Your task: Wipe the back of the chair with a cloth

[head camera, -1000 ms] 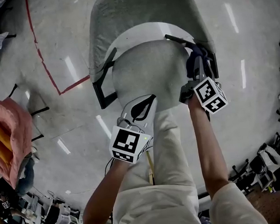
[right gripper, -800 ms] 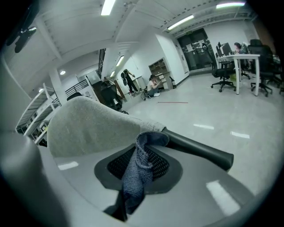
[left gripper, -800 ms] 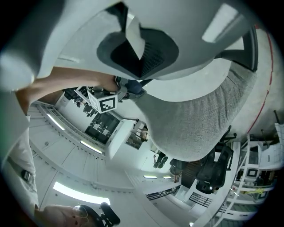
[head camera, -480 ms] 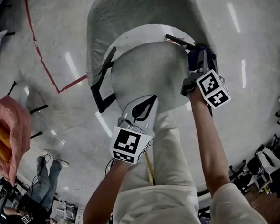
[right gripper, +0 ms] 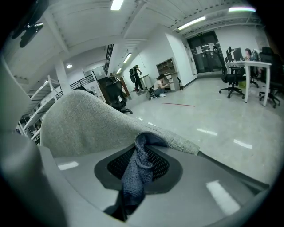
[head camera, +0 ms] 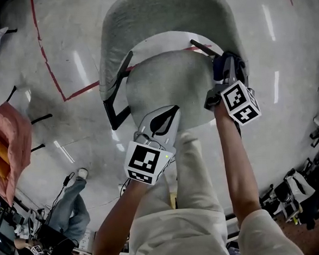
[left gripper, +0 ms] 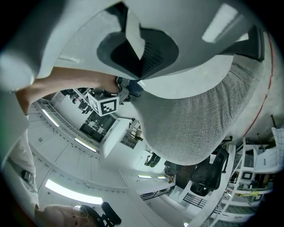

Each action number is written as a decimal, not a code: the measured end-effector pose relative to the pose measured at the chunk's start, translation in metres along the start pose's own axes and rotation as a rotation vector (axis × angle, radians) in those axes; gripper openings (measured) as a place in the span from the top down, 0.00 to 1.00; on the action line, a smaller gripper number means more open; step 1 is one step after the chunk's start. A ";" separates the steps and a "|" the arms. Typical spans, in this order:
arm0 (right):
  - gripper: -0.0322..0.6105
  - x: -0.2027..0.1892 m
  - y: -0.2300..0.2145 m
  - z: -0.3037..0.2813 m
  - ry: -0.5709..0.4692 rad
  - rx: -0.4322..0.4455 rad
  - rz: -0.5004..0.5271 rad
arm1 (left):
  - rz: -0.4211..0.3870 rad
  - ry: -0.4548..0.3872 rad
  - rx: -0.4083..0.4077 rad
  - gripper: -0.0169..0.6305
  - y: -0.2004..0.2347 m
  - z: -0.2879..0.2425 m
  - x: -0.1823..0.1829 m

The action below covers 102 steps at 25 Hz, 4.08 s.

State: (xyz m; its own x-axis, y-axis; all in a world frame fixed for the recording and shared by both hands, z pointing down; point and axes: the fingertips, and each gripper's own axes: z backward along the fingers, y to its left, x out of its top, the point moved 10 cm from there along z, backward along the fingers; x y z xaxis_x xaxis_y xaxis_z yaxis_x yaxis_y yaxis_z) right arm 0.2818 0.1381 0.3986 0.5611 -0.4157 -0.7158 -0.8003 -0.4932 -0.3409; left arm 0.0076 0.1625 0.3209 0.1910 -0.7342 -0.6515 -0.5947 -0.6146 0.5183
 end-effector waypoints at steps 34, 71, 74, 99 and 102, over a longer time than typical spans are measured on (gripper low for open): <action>0.84 0.004 0.089 -0.073 0.138 0.280 0.256 | 0.122 -0.110 0.190 0.97 0.038 -0.014 0.031; 0.84 -0.049 0.208 -0.079 0.291 0.681 0.612 | 0.269 -0.224 0.343 0.97 0.058 0.031 0.008; 0.83 -0.055 0.214 -0.076 0.308 0.725 0.623 | 0.274 -0.226 0.346 0.97 0.058 0.036 0.005; 0.83 -0.103 0.261 -0.040 0.481 1.150 0.911 | 0.321 -0.263 0.395 0.97 0.059 0.080 -0.034; 0.83 -0.110 0.264 -0.035 0.509 1.191 0.939 | 0.319 -0.263 0.396 0.97 0.057 0.083 -0.036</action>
State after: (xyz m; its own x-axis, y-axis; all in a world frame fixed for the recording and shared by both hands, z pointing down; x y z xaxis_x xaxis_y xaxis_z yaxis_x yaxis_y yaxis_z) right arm 0.0162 0.0270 0.4087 -0.3886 -0.5338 -0.7510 -0.4505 0.8211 -0.3505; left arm -0.0979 0.1773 0.3283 -0.2172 -0.7378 -0.6391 -0.8480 -0.1815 0.4979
